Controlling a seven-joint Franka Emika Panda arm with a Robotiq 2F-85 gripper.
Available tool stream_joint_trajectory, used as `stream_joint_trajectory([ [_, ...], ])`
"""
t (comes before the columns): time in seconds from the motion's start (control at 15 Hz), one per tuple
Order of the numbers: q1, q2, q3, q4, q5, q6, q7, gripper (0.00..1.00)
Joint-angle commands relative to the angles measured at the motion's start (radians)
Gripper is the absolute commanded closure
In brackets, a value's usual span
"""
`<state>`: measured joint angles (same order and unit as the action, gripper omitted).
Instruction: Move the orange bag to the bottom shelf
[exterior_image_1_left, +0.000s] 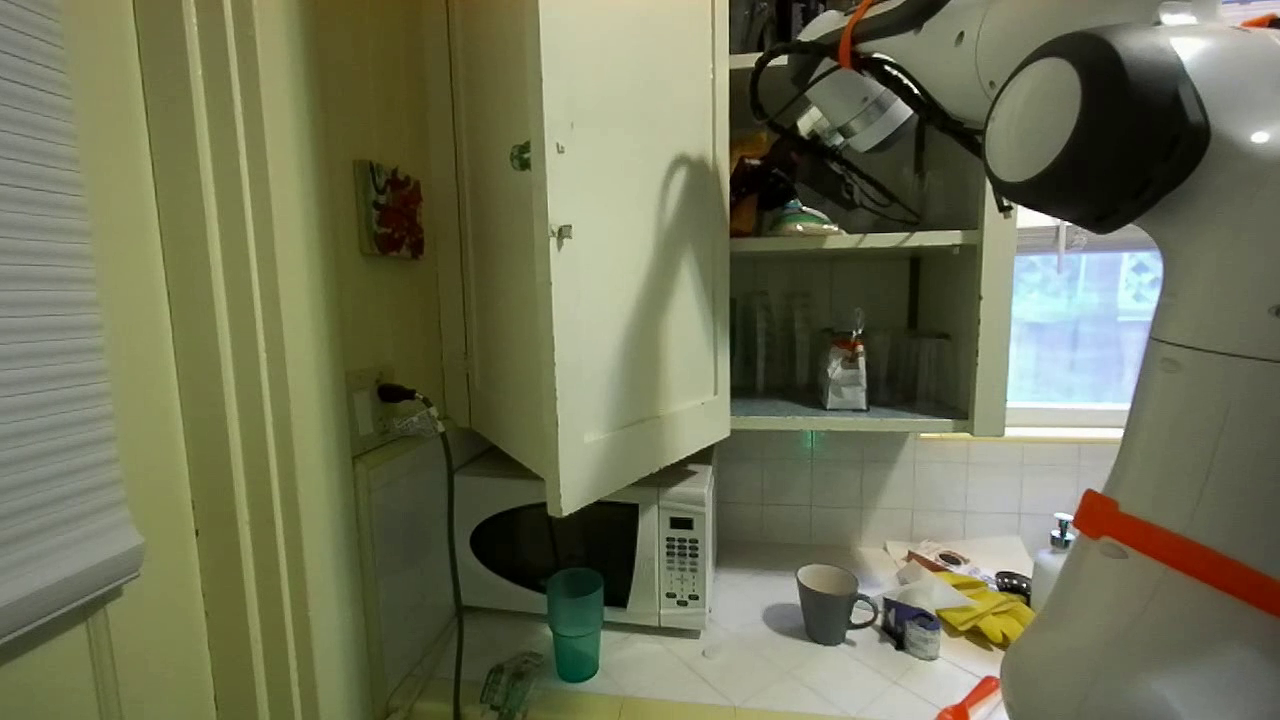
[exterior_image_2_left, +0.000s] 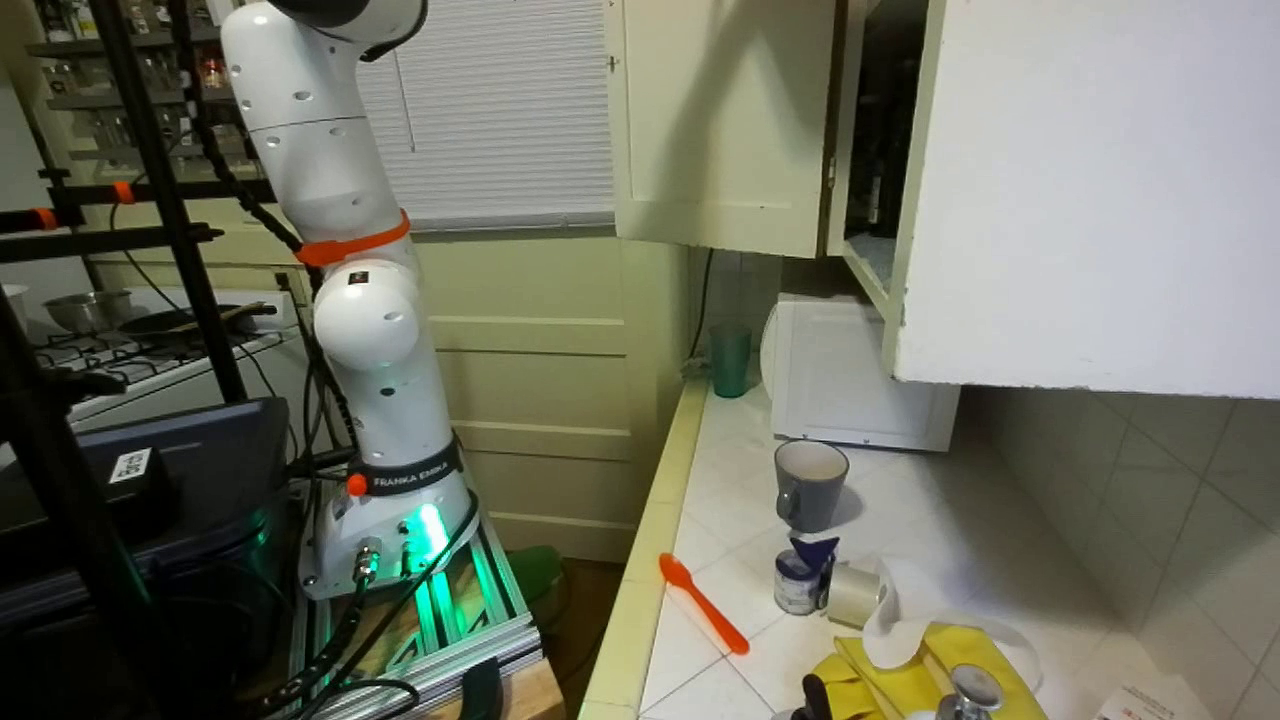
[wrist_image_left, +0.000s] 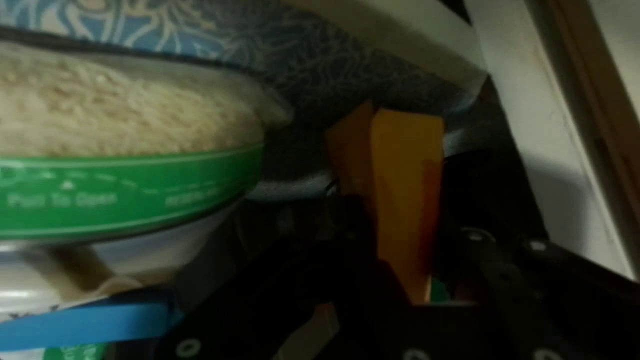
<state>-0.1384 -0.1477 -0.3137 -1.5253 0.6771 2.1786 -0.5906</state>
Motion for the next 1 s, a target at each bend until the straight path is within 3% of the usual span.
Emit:
stream_joint_trajectory([
  [0.0,-0.016,-0.058,-0.009,-0.031,0.0,-0.055,-0.006,0.93],
  [0.93,-0.008,-0.259,-0.048,-0.203,-0.036,-0.098,-0.028,0.93],
])
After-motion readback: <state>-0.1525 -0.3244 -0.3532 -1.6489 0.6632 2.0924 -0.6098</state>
